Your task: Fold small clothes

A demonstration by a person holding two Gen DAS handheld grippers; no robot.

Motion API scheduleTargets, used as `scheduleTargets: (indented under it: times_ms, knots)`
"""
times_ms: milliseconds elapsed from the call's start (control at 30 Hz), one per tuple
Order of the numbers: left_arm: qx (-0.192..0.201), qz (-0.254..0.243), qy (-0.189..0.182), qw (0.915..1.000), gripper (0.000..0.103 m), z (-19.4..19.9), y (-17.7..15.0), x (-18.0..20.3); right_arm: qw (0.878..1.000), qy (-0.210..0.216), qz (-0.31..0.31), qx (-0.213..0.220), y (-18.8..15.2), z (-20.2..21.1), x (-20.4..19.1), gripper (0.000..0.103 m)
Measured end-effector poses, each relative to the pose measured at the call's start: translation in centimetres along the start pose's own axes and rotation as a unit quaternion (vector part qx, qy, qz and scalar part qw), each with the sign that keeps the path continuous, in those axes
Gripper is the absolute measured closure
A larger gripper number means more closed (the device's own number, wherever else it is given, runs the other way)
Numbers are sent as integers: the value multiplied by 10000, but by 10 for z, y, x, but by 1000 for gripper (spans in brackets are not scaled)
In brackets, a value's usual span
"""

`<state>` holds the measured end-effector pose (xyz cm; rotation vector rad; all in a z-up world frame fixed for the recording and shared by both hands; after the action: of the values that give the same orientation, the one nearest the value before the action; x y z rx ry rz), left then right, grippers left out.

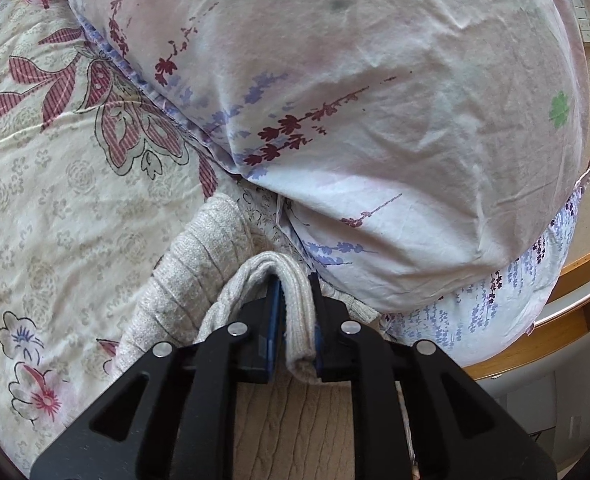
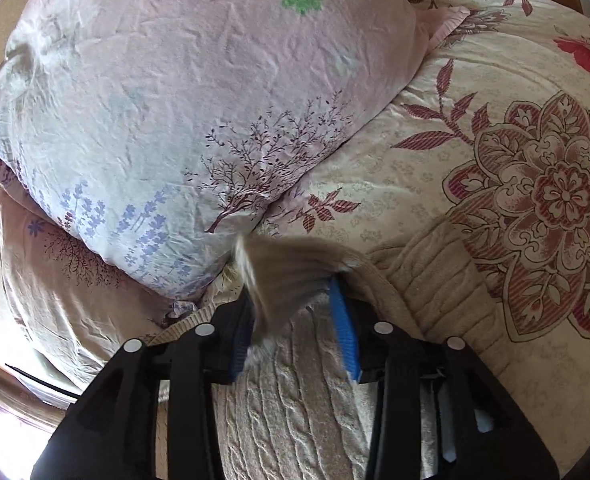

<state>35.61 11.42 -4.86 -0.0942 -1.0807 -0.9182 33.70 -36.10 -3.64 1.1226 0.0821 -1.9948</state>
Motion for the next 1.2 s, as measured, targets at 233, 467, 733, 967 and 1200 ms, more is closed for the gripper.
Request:
scheduleTargets:
  times_ms: [233,467,733,967,1200]
  knots:
    - [123,-154,55,9998,84,-4,-2,6,9994,-131,309,36,-7,-6,-4,46]
    - [12,-34,-54,10000,83,-1,2,0,9981,-266,550,-53,-12,-11,-9,44]
    - [431,-861,-199,9952,35,54,12,20,9855,-467,1615,225,-37,15,-37,22]
    - [-253,-1936,346,9801,46,51,-36,27,9684,-455,2453,36,-71,23,-59,19]
    - [-118,-2468,1079,9630,75,72,-44,4,9627,-611,2619,299,-69,41,-54,18]
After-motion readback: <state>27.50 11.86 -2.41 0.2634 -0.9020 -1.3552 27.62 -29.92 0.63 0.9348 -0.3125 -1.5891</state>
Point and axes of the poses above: each gripper's, at about its wrist camera, not at the fingertips, and z roughly against the way its jaws point, x to its right, y to its top, the point moved 8 cm from there along -z, roughly the way its jaws point, and after that the axes turned 3 degrees about -z, right-handed, at the moved point
